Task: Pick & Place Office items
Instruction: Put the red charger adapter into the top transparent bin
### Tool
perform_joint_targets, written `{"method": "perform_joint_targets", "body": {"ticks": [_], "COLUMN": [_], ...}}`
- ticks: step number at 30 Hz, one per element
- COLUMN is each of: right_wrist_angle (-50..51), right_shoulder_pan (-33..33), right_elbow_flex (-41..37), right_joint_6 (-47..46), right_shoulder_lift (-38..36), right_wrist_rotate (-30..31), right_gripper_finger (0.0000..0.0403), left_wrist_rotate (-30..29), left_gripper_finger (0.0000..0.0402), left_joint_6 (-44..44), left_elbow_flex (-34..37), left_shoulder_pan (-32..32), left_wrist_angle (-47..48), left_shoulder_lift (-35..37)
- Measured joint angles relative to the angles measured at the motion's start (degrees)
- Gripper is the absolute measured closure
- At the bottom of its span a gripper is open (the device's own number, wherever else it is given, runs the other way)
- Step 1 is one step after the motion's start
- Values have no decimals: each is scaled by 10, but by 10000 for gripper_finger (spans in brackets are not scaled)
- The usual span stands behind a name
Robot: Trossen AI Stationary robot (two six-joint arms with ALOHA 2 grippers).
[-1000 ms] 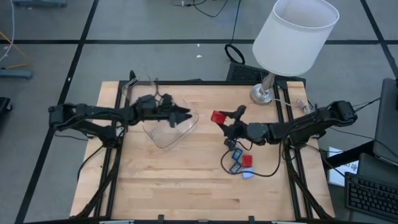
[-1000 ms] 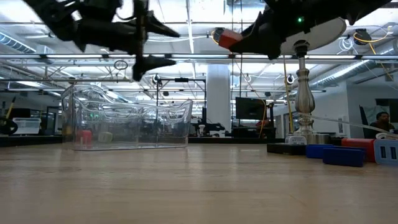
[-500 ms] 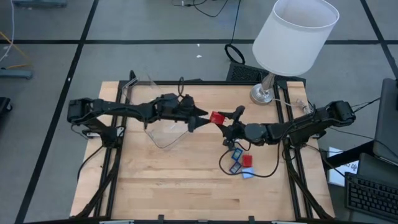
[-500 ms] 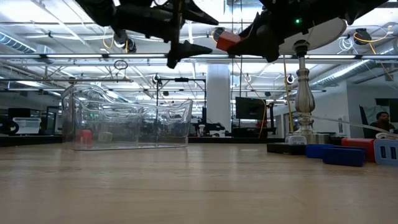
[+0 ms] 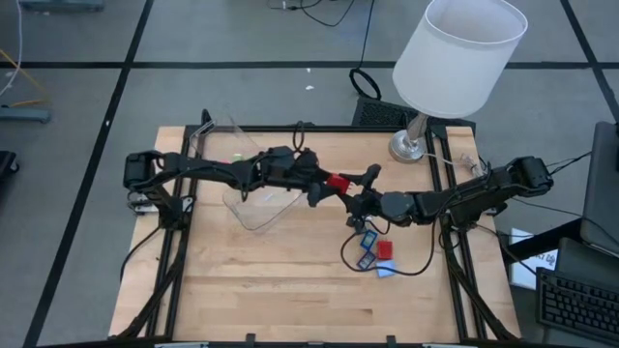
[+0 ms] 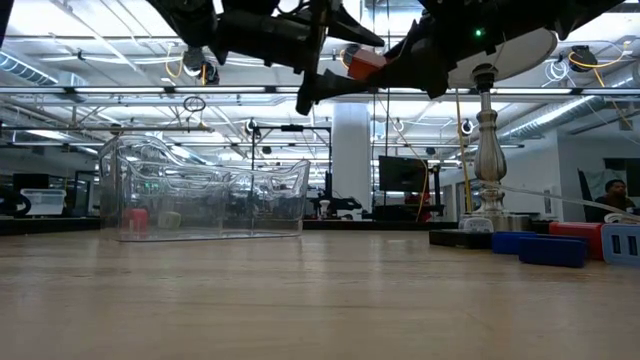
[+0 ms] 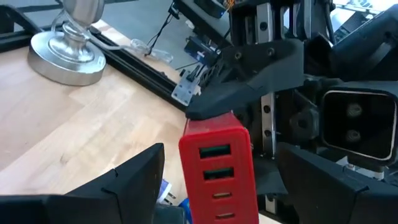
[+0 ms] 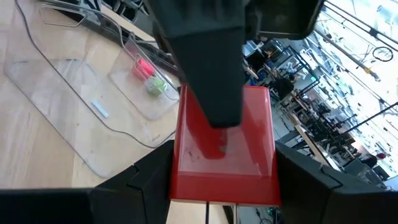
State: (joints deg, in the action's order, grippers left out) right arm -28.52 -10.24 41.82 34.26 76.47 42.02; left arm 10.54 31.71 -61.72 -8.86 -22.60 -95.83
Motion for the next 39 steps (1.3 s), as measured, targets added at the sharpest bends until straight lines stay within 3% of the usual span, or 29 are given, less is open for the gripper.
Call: {"method": "perform_joint_targets", "body": {"ticks": [24, 39], "right_wrist_angle": [10, 9], "right_shoulder_pan": [0, 0], "right_elbow_flex": [-1, -1], "right_joint_6": [-6, -6], "right_shoulder_lift": [0, 0], "right_wrist_rotate": [0, 0], "right_gripper_finger": [188, 188], "left_wrist_rotate": [5, 2], "left_gripper_finger": [96, 246], "left_joint_6": [-12, -14], "left_elbow_flex": [-3, -3], "left_shoulder_pan": [0, 0], "left_wrist_angle": [5, 4], "left_shoulder_lift": [-2, -2]}}
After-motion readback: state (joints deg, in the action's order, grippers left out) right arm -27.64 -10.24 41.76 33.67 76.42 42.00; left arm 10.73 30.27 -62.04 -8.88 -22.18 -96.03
